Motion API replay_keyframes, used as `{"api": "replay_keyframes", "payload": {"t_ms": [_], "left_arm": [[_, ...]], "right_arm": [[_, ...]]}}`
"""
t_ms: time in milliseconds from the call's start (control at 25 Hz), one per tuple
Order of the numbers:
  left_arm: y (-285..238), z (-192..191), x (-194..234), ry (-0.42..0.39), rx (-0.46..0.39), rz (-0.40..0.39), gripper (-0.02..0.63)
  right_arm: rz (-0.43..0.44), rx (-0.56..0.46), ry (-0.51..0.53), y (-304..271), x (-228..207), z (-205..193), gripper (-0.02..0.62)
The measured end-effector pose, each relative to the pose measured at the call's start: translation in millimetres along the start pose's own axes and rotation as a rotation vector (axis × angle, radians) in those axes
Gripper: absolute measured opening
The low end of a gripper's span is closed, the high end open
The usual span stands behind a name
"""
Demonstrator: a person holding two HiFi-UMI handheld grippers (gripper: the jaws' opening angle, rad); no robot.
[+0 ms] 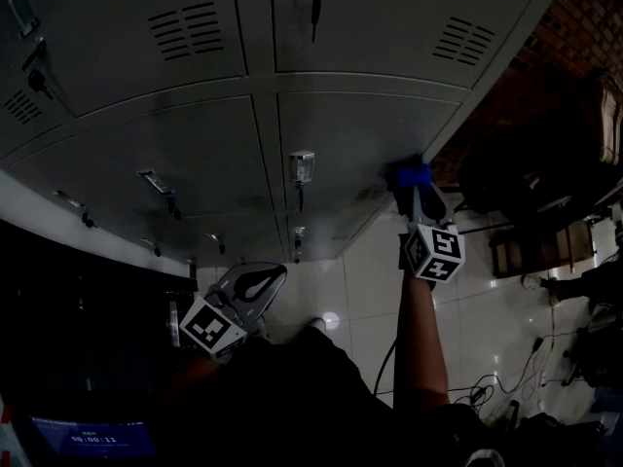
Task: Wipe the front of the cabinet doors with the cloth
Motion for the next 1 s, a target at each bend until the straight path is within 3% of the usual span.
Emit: {"api": "replay_keyframes", "payload": {"t_ms": [200,560,840,1000], "left_arm": [[16.6,-3.3,7.5,0.015,-0.003,0.014,0.001],[52.4,-3.9,27.9,0.024,-0.022,0.056,0.000],[77.3,-10.5,41.2,0.022,-0.030,0.114,0.002],[80.0,-7.3,44.0,0.014,-0.035,0.125,0.002]], "right_arm": [[0.092,-0.031,0.010,11.8,51.7,3.3,0.070],[0.429,0.000,0.052,-16.6,200.9,-7.1,0.069],[0.509,0.044,0.081,-39.4,242.7,-17.5,0.069],[0.477,0.073,0.080,-49.1,235.8,-29.4,0.070]]}}
Point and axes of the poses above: the fingertips, and each gripper's own axes: y backward along the fingers, x to its left, z out of its top, the point moved 2 cm from there along y, backward along the fingers, and after that the axes turned 7 degrees about z, right-handed, at the moved point
